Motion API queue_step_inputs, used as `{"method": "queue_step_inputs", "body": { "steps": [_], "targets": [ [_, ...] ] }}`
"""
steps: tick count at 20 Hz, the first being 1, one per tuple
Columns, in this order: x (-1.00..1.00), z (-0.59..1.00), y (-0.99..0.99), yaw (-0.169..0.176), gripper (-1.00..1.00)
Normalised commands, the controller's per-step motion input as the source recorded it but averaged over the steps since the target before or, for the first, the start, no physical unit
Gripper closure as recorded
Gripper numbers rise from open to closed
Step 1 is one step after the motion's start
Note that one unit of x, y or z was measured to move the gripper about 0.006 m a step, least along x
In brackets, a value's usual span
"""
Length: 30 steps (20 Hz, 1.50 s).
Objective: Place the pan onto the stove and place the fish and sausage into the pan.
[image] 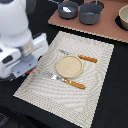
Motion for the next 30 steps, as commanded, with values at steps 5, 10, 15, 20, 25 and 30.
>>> {"method": "queue_step_inputs", "body": {
  "steps": [5, 10, 15, 20, 25, 30],
  "targets": [
    [0.00, 0.44, 1.00, 0.000, 1.00],
    [0.00, 0.28, 0.99, 0.000, 1.00],
    [-0.06, 0.03, 0.97, -0.006, 1.00],
    [-0.07, 0.00, 0.90, -0.007, 1.00],
    [-0.13, 0.00, 0.89, 0.000, 1.00],
    [-0.02, 0.05, 0.94, 0.000, 1.00]
  ]
}}
